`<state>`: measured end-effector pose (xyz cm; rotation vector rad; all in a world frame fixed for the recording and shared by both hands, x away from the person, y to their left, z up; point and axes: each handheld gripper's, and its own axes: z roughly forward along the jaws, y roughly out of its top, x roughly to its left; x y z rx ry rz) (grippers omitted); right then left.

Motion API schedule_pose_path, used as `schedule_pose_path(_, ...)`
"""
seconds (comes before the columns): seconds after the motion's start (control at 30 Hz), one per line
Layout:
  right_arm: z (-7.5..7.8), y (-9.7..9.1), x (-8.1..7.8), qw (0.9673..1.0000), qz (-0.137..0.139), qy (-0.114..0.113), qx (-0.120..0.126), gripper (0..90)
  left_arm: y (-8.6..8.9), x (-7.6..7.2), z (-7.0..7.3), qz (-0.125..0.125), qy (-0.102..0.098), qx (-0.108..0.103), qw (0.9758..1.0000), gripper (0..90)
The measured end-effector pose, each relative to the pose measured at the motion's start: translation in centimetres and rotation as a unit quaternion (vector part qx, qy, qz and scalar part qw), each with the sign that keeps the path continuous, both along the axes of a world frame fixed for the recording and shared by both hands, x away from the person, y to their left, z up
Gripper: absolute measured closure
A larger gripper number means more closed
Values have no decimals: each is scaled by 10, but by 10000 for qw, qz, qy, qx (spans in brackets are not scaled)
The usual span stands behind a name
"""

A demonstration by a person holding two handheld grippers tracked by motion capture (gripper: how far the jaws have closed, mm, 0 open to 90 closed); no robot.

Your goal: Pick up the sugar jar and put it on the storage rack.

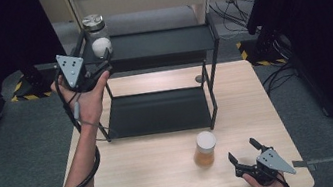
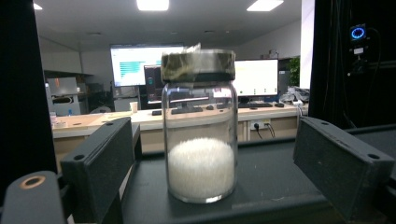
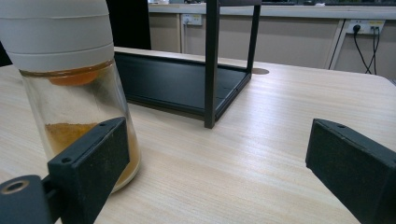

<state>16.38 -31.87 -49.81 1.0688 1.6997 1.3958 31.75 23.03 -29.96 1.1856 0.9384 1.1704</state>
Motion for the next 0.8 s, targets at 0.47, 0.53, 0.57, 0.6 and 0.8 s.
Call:
schedule_pose_path(0.47, 0, 0, 0, 10000, 5, 0, -2, 65, 2, -14, -22, -22, -53, 159, 9999, 115)
schedule_pose_path(0.53, 0, 0, 0, 10000, 4, 0, -3, 65, 2, -14, -24, -29, -45, 145, 9999, 115)
schedule_pose_path(0.57, 0, 0, 0, 10000, 9, -3, -12, 65, 2, -15, -25, -31, -32, 134, 9999, 115)
schedule_pose_path(0.6, 0, 0, 0, 10000, 12, -4, -14, 65, 2, -15, -27, -28, -32, 131, 9999, 116)
schedule_pose_path(0.8, 0, 0, 0, 10000, 13, -1, -15, 65, 3, -16, -36, -31, 35, 125, 9999, 115)
